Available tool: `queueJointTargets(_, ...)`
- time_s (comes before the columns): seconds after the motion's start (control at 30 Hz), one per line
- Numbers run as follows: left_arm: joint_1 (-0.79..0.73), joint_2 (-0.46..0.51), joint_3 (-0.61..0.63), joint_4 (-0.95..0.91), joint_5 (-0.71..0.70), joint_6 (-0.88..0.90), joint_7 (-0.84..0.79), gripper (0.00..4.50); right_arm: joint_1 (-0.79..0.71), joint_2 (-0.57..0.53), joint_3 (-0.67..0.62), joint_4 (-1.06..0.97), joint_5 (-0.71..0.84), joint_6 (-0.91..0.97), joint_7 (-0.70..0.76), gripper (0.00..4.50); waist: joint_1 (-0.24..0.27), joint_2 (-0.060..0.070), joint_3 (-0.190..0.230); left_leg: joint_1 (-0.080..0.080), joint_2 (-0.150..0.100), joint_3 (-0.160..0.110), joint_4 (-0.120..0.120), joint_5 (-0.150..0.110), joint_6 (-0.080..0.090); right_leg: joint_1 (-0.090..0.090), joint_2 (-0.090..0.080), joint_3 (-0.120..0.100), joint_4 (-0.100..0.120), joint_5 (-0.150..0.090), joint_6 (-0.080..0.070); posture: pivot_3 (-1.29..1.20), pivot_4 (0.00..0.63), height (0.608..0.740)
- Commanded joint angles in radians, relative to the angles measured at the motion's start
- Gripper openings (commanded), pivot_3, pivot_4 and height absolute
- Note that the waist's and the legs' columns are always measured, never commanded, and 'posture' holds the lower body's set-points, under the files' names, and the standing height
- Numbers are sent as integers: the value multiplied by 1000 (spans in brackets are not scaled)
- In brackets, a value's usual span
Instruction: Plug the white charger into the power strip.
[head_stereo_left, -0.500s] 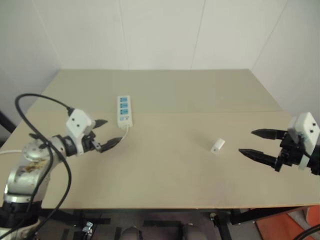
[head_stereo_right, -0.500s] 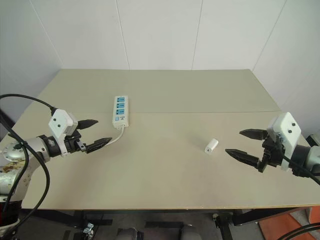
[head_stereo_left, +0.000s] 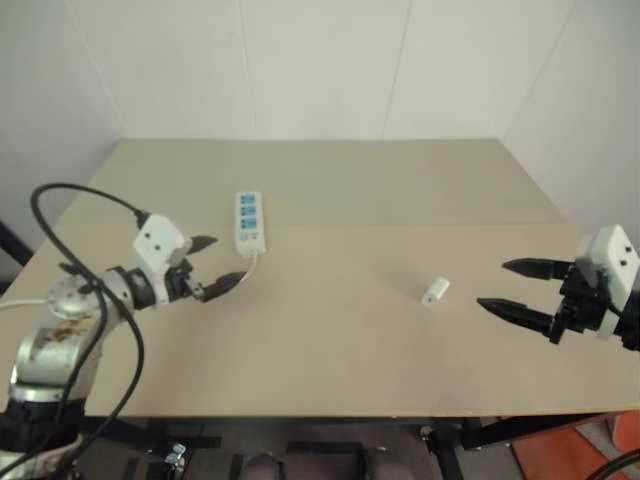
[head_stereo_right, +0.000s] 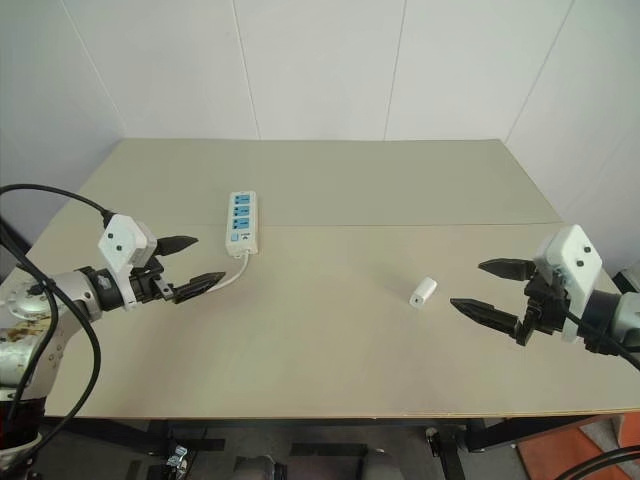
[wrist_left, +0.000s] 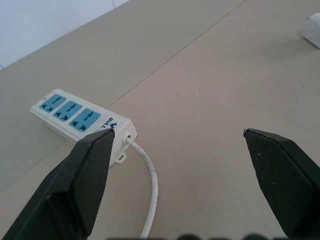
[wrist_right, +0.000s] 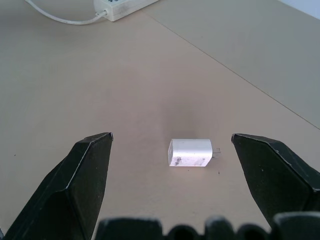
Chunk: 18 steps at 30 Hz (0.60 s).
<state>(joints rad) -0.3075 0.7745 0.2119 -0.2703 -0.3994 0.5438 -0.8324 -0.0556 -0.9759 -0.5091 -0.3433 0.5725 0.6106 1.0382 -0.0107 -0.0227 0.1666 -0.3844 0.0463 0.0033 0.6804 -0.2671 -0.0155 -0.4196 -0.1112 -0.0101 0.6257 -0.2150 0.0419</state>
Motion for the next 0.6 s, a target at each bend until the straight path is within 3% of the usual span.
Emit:
queueJointTargets(0.03,-40,-23,-18,-14,-4,11,43,4500,-18,-6,-23,-21,20,-11,-16,4478,0,0,0,0,0,0,0,0,0,0,0,0,0,0,0,0,150,740)
queueJointTargets(0.3,-259,-276,-112,58,82,290,420,4500,-53,-4,12,-13,18,-18,-28,4478,12,-1,0,0,-1,-1,2,0,0,2,0,0,-1,0,1,0,150,740)
queueJointTargets(0.6,-391,-470,-160,232,225,224,671,4500,-46,7,-3,-28,22,-19,-37,4478,15,-1,0,0,-1,-1,2,0,0,1,0,0,0,0,0,0,150,740)
